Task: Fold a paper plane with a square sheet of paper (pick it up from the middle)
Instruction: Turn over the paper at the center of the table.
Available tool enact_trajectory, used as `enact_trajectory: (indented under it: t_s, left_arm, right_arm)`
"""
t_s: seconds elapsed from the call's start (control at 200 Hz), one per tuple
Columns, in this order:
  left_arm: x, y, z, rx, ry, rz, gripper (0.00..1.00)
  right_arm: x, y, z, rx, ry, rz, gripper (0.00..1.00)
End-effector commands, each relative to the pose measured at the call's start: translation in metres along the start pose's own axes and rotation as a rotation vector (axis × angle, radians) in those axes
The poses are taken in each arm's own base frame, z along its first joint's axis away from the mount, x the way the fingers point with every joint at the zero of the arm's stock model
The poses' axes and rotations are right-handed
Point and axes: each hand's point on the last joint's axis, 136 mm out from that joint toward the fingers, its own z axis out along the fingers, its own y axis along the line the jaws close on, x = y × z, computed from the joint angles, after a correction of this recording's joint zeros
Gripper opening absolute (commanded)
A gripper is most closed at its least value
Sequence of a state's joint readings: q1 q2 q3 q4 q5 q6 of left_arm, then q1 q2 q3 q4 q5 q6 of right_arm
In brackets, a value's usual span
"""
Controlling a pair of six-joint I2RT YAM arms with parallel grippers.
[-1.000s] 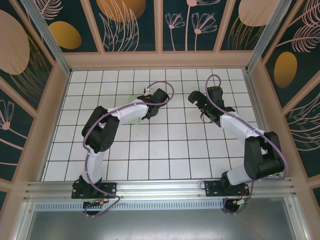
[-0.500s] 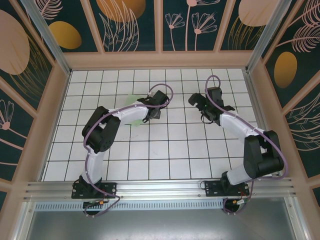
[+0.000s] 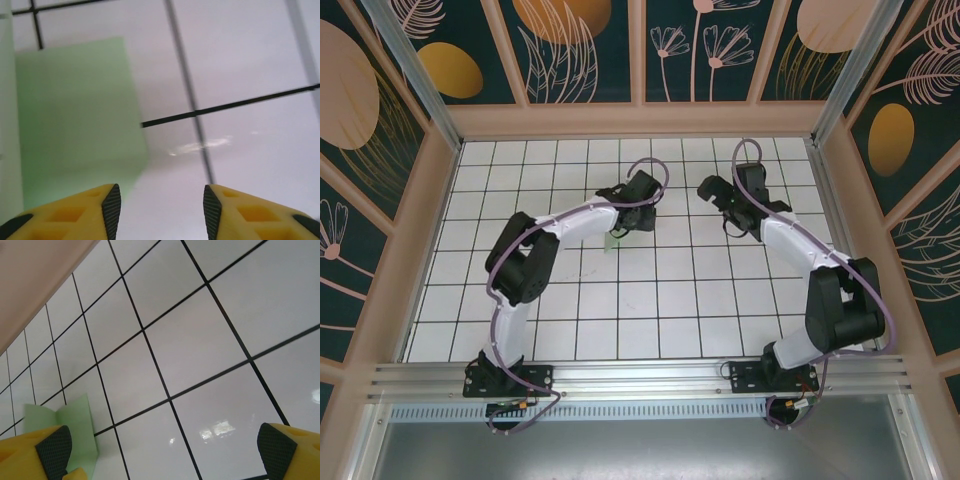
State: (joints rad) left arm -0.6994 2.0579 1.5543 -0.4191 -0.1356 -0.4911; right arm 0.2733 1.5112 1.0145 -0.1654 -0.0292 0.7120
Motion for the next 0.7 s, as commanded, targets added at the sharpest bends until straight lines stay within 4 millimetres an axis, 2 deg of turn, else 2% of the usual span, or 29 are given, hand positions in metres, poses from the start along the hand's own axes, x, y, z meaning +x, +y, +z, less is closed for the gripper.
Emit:
enact_trajectory:
  t_s: [0.0, 0.1, 0.23, 0.295, 0.325, 0.345, 0.475, 0.57, 0.691]
  left_arm:
    - [-0.050, -0.038, -0.065, 0.234, -0.121, -0.024, 0.57]
    - [-0.066, -0.022, -0.082, 0.262, -0.173, -0.100, 0.65]
    - [-0.072, 0.032, -0.089, 0.242, -0.222, -0.263, 0.78]
    - [-0.067, 0.064, -0.090, 0.210, -0.235, -0.344, 0.84]
    - [-0.060, 0.079, -0.083, 0.176, -0.224, -0.373, 0.86]
    - [-0.061, 0.090, -0.092, 0.165, -0.244, -0.396, 0.87]
    - [-0.041, 0.144, -0.092, 0.055, -0.254, -0.485, 0.96]
    - [-0.027, 0.170, -0.093, 0.010, -0.257, -0.541, 0.99]
    - [-0.012, 0.186, -0.087, 0.000, -0.233, -0.593, 0.98]
  right_arm:
    - [-0.007, 0.014, 0.006, -0.044, 0.010, -0.030, 0.97]
    - [-0.002, 0.028, 0.013, -0.090, 0.036, -0.047, 0.96]
    - [0.017, 0.059, 0.025, -0.155, 0.094, -0.113, 0.89]
    - [0.035, 0.081, 0.032, -0.199, 0.139, -0.158, 0.82]
    - [0.045, 0.091, 0.036, -0.214, 0.161, -0.177, 0.78]
    - [0.052, 0.097, 0.039, -0.223, 0.175, -0.192, 0.77]
    - [0.093, 0.138, 0.054, -0.277, 0.245, -0.262, 0.66]
    - [0.130, 0.161, 0.067, -0.307, 0.322, -0.300, 0.56]
    - [0.159, 0.177, 0.089, -0.310, 0.388, -0.315, 0.49]
